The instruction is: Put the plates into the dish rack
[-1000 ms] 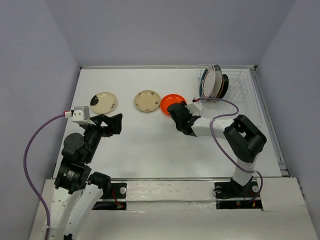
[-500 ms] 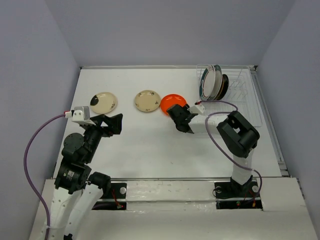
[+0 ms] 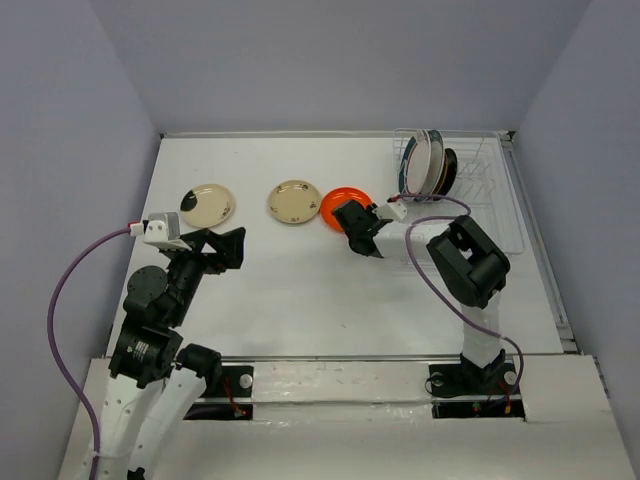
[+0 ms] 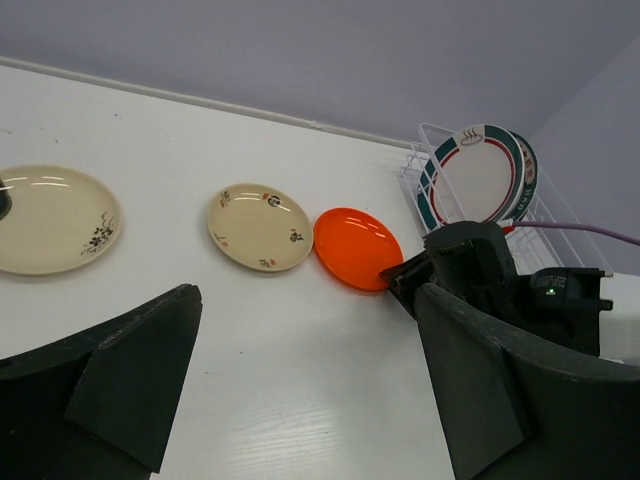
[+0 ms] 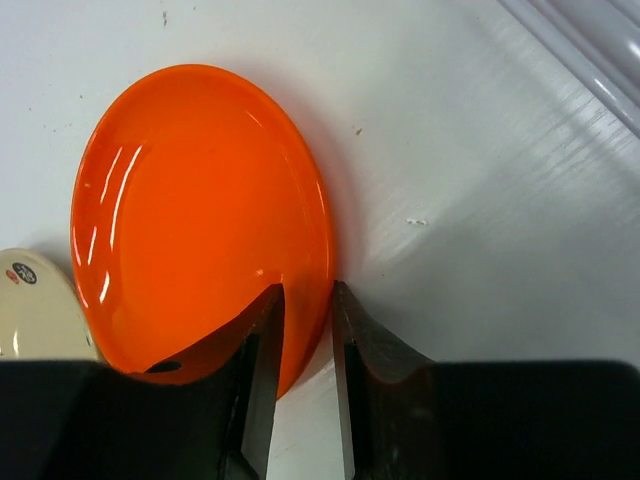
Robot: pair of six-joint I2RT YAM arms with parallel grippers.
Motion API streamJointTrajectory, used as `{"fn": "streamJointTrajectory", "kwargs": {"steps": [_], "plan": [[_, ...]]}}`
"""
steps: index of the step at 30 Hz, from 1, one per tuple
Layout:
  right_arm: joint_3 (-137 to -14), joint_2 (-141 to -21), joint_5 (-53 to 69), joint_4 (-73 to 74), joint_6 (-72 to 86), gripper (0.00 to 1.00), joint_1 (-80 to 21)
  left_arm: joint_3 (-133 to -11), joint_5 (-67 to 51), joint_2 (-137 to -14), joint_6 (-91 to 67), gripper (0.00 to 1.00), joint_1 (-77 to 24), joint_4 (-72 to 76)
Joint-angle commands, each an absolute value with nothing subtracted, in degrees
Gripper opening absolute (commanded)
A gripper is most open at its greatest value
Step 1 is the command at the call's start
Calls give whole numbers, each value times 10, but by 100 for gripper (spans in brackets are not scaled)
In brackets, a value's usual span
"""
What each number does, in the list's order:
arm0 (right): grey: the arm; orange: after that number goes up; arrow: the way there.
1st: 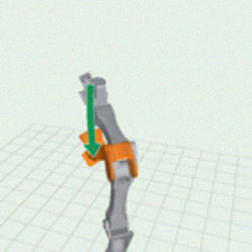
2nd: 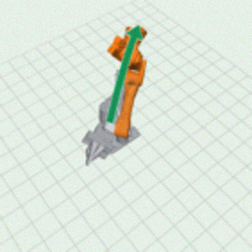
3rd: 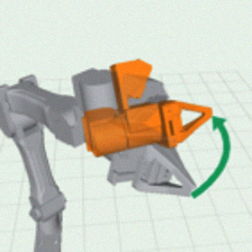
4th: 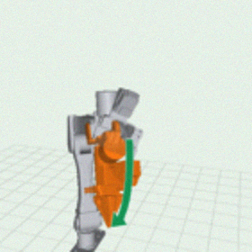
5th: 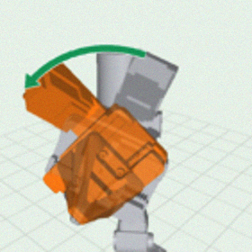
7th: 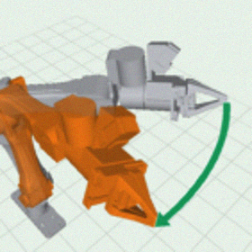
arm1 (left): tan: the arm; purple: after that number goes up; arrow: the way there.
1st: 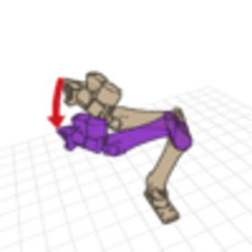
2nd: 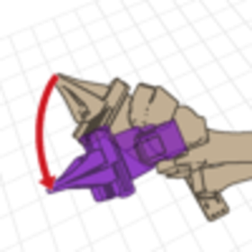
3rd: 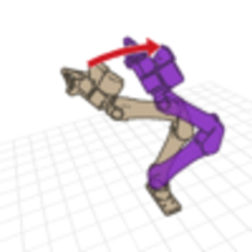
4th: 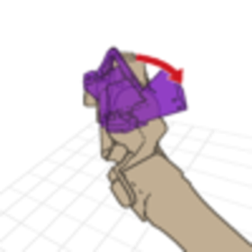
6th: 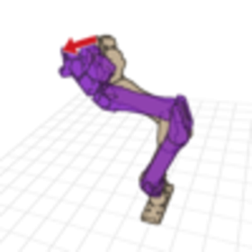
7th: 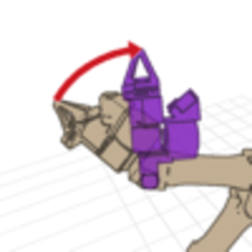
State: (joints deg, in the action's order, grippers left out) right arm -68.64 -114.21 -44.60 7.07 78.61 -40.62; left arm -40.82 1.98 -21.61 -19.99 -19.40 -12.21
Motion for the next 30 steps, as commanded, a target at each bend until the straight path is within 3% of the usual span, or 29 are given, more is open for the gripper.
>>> {"fn": "streamJointTrajectory", "kwargs": {"steps": [1,6,19,26,30], "plan": [[-693,-1149,-464,73,794,25,-399,-407,15,-223,-191,99,-196,-93],[-686,-1116,-475,91,767,7,-399,-408,12,-226,-192,99,-196,-90],[-667,-972,-609,114,582,7,-461,-407,13,-215,-192,99,-192,-90],[-661,-875,-633,-16,264,7,-442,-407,12,-209,-191,99,-192,-91],[-717,-806,-598,-67,46,7,-340,-406,9,-201,-191,99,-192,-90]]}}
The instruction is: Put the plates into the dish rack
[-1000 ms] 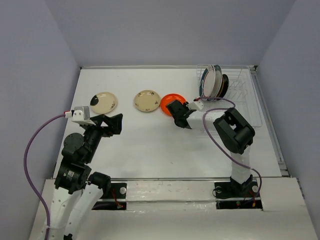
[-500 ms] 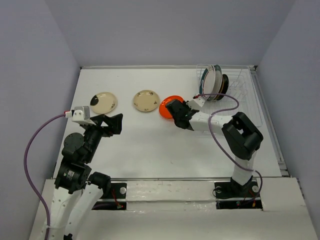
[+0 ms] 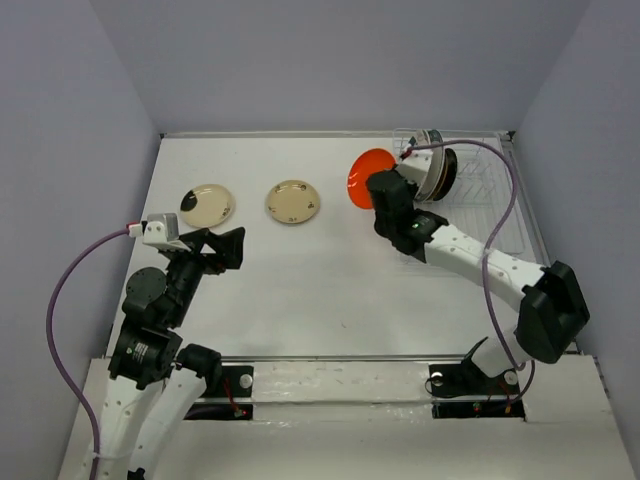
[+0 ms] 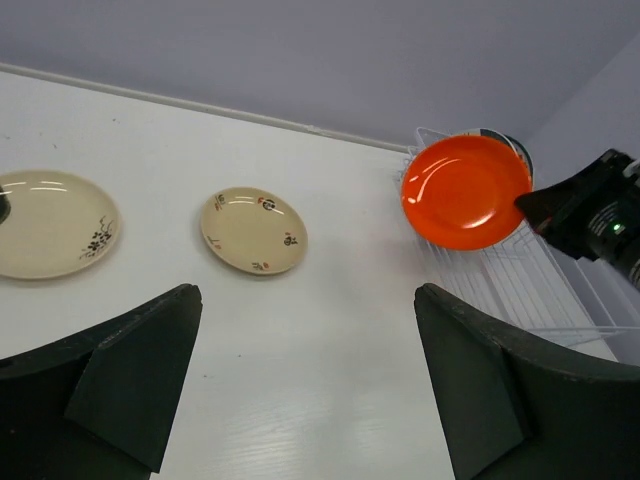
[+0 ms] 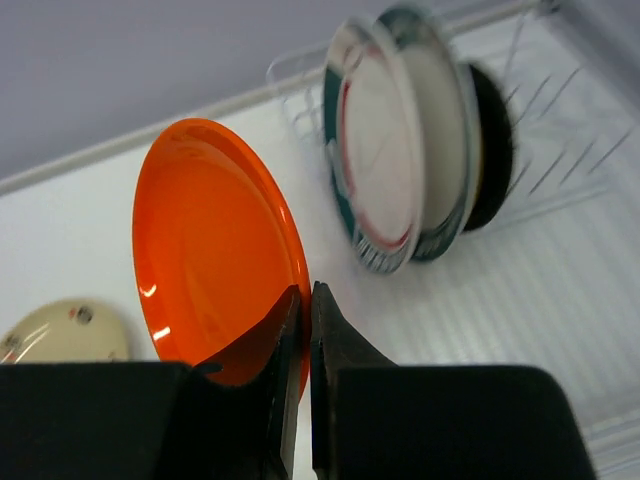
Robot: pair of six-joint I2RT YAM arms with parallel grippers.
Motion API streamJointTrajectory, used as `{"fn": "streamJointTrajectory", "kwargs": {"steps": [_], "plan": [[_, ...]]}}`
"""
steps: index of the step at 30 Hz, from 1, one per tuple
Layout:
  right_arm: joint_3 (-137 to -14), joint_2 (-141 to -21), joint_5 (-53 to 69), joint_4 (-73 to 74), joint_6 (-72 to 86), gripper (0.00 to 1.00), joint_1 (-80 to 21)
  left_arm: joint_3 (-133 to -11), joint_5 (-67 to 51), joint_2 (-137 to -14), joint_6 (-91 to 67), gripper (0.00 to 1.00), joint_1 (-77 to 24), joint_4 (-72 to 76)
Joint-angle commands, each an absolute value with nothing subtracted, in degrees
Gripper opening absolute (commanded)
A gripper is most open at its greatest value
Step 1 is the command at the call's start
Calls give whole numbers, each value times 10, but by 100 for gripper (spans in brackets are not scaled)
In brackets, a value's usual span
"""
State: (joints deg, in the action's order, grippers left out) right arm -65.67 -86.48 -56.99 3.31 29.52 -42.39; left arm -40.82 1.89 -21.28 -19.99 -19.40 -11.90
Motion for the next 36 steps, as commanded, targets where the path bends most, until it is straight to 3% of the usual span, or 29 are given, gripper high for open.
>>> {"fn": "streamJointTrajectory", "kwargs": {"steps": [1,5,13,22,36], "plan": [[-735,-802,-598,-69,14,7,-320,-406,9,-200,-190,99,-193,-90],[-820,-821,-586,-75,-133,7,-221,-406,8,-195,-190,99,-196,-88],[-871,-881,-544,-85,-197,7,-77,-407,14,-184,-188,99,-210,-93],[-822,-943,-446,-143,-269,7,-66,-407,18,-179,-186,99,-219,-94],[-772,-997,-405,-123,-226,7,-66,-407,20,-184,-186,99,-219,-95]]}}
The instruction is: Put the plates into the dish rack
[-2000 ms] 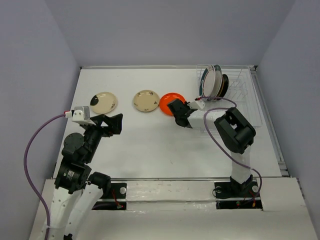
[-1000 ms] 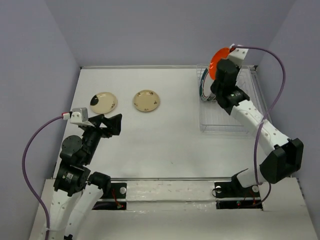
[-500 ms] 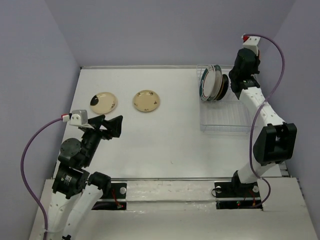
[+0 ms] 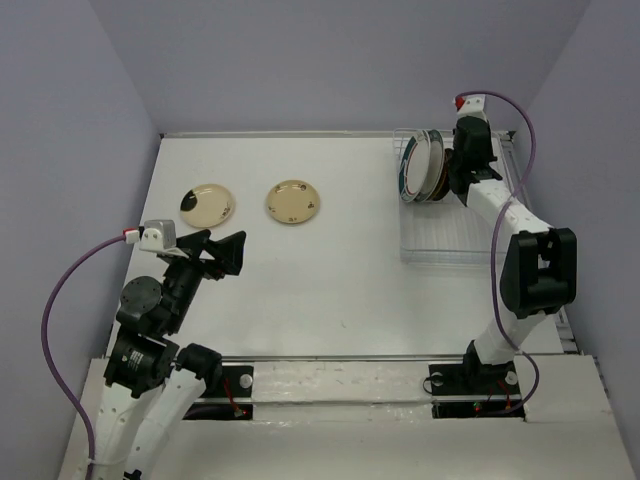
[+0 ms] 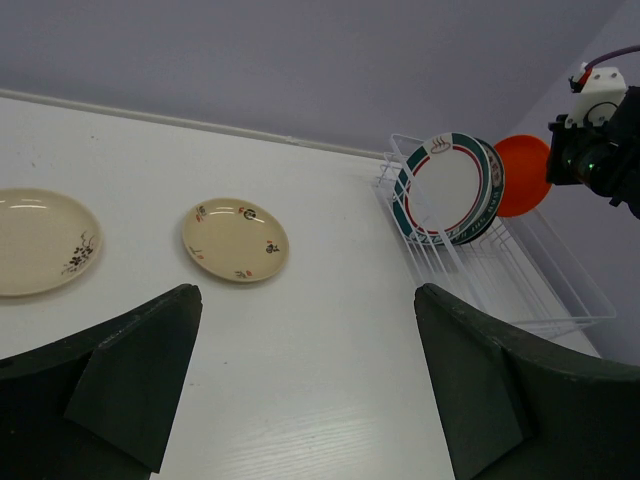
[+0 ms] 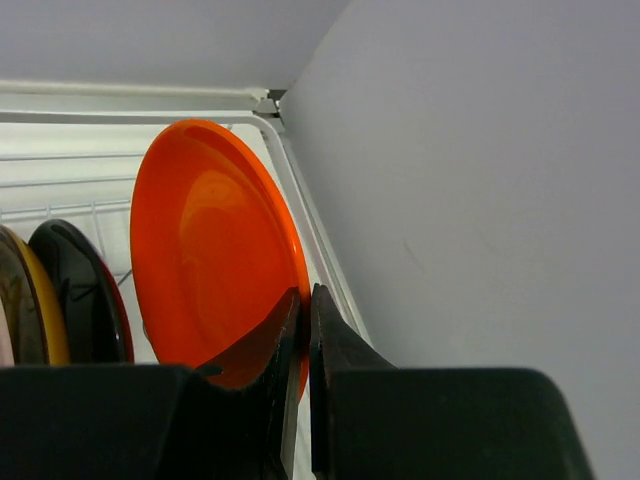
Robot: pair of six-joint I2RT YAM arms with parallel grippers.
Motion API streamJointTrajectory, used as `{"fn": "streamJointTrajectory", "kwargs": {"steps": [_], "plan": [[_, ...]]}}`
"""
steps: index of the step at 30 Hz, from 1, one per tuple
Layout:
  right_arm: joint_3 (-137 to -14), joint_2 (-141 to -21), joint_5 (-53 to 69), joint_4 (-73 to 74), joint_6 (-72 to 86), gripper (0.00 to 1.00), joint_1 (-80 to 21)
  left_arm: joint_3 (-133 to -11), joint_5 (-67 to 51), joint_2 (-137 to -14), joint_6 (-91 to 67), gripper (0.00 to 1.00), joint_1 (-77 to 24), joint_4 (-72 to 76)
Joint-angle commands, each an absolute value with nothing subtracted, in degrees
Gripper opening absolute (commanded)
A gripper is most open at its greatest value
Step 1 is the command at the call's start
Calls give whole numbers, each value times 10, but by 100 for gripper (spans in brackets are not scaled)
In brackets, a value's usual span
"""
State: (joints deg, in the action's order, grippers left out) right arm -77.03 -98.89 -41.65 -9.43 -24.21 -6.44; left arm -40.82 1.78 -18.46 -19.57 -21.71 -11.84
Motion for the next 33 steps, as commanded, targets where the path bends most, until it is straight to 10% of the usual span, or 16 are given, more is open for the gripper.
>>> {"fn": "streamJointTrajectory", "kwargs": {"steps": [1,13,22,33], "plan": [[-771,-1000,-405,-121,-222,7,-66,-407,21,-184,-186,99,-219,-95],[-764,-1045,-417,-102,-178,7,-71,-407,20,-189,-187,99,-219,-94],[-802,-1027,-460,-55,-131,55,-71,-407,23,-197,-187,99,-219,-95],[-847,-909,-303,102,37,59,-83,-407,23,-207,-188,99,-216,-94]]}}
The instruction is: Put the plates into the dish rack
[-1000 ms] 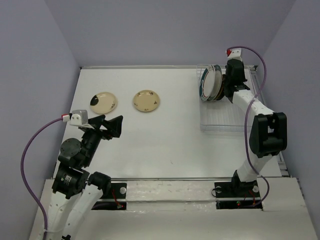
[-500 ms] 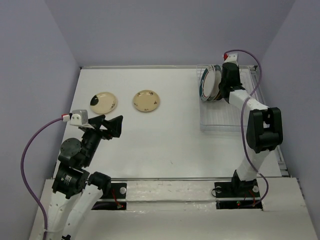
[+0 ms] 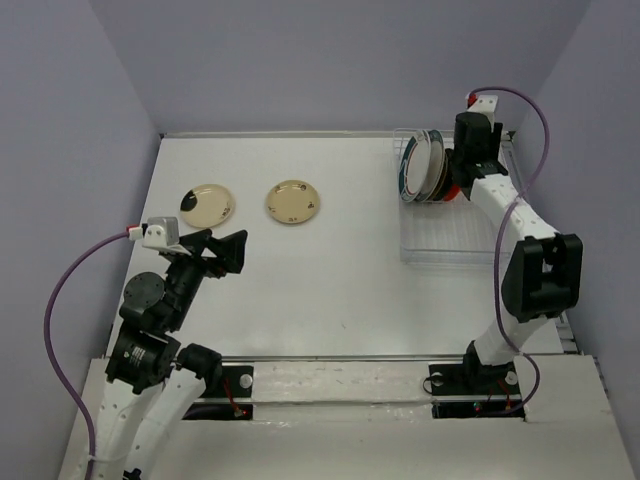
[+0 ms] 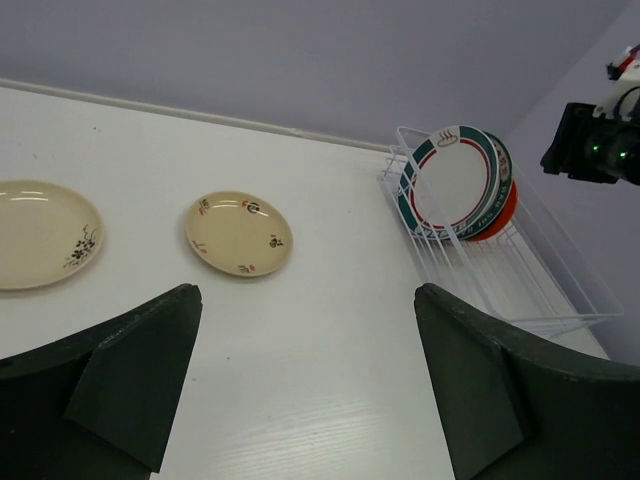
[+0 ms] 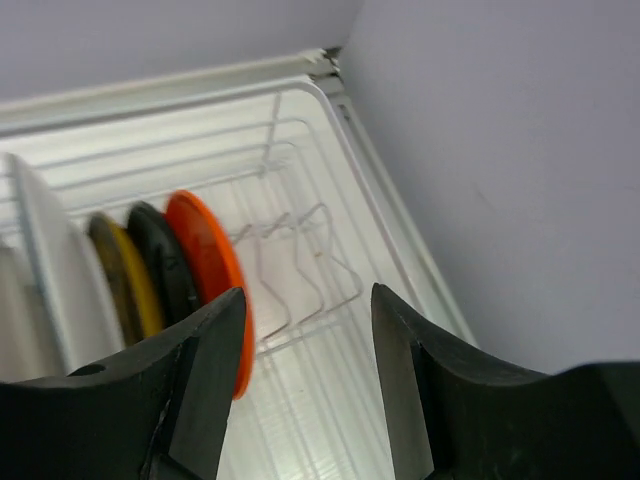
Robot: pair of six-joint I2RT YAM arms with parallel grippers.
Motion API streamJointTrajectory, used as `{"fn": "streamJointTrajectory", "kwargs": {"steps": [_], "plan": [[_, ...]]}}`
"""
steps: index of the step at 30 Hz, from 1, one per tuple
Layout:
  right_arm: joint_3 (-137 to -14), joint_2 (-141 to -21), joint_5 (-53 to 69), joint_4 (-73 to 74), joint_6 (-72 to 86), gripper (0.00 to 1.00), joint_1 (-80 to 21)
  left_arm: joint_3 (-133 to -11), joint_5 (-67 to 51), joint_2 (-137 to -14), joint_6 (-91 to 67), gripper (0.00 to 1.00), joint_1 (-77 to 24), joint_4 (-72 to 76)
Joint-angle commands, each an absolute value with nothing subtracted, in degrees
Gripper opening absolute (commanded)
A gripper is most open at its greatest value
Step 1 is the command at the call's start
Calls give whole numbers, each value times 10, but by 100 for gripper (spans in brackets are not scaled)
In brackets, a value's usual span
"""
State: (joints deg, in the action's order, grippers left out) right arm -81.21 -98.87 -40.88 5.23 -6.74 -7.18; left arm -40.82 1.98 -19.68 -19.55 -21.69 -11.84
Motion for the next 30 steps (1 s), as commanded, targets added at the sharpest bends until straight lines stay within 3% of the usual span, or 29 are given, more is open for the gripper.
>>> {"fn": "streamJointTrajectory", "kwargs": {"steps": [1,12,21,30], "plan": [[-843,-897,-279,107,53,60,-89,-407,24,-207,-188,99,-214,-93],[-782,-859,-124,68,195,64,-259,-408,15,-223,-188,99,-195,-90],[-838,-1055,-118,6,398,65,-358,-407,14,-225,-188,99,-185,-93],[-874,-1227,-55,-46,540,48,-358,-406,6,-221,-187,99,-185,-91]]}}
